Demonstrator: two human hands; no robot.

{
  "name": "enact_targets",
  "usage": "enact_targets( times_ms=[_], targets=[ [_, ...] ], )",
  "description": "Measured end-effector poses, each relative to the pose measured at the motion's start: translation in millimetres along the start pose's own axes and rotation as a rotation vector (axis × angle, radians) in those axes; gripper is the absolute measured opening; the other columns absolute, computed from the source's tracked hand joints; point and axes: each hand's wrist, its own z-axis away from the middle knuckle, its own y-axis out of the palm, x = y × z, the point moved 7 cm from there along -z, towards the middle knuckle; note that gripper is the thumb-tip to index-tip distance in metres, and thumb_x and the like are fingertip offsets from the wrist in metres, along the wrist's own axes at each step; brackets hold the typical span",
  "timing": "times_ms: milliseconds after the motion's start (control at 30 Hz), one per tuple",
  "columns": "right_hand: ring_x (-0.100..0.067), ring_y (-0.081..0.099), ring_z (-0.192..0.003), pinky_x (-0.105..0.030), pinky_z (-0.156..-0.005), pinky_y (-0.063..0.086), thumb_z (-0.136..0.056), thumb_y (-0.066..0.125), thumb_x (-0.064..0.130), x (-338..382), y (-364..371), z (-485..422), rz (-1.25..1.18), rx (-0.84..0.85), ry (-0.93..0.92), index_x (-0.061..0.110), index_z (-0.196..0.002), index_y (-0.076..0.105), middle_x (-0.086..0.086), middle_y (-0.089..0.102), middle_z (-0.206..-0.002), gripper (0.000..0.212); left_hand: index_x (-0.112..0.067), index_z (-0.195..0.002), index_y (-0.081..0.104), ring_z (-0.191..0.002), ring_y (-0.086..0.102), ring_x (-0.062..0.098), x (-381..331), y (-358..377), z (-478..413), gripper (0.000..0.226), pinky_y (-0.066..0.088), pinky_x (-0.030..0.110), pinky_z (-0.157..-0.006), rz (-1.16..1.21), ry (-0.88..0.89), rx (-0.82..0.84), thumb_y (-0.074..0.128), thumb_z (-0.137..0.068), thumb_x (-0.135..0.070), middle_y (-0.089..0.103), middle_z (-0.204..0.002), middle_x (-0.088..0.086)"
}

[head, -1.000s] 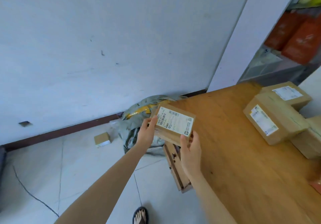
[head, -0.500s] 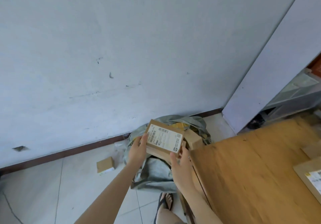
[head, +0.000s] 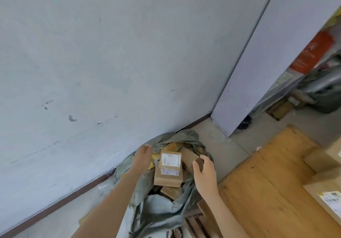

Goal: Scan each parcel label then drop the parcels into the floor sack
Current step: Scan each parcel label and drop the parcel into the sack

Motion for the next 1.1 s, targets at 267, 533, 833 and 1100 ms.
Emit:
enact_targets(
  times_ms=[267, 533, 833, 1100],
  targets=[
    [-0.011, 0.052, -0.113, -0.026, -0.098, 0.043, -0.099, 0.046, 0.034, -8, 3, 59, -0.042, -0.202, 0.176, 0.018, -0.124, 0.054, 0.003, 0.052, -0.121, 0.031, -0.020, -0.099, 0.058, -0.086, 0.056, 0.015, -53, 37, -22, 0.019, 0.040, 0.028, -0.070, -0.229, 0.342, 0.275, 0.042, -0.099, -0.031, 0.059, -0.089, -0.005],
    [-0.008, 0.054, -0.105, -0.027, -0.090, 0.046, -0.099, 0.046, 0.036, -35, -41, 149, -0.140, -0.468, 0.330, 0.034, -0.099, 0.055, 0.021, 0.053, -0.098, 0.010, -0.018, -0.104, 0.062, -0.093, 0.055, 0.015, -81, 148, 70, 0.017, 0.039, 0.027, -0.082, -0.443, 0.679, 0.639, 0.047, -0.100, -0.025, 0.060, -0.096, -0.005],
    [0.000, 0.055, -0.090, -0.013, -0.072, 0.041, -0.097, 0.049, 0.037, -126, -148, 270, -0.199, -0.757, 0.465, 0.033, -0.101, 0.055, 0.013, 0.053, -0.104, 0.008, -0.016, -0.104, 0.064, -0.092, 0.056, 0.010, -51, 295, 269, 0.018, 0.038, 0.018, -0.074, -0.558, 0.911, 0.999, 0.048, -0.100, -0.023, 0.062, -0.100, -0.005],
    [-0.011, 0.057, -0.094, -0.026, -0.083, 0.046, -0.096, 0.050, 0.030, -232, -264, 374, -0.120, -0.796, 0.521, 0.020, -0.109, 0.061, 0.006, 0.053, -0.106, 0.020, -0.023, -0.095, 0.062, -0.094, 0.058, 0.011, -22, 410, 421, 0.013, 0.041, 0.021, -0.072, -0.633, 0.960, 1.098, 0.050, -0.098, -0.023, 0.063, -0.098, -0.007]
  ],
)
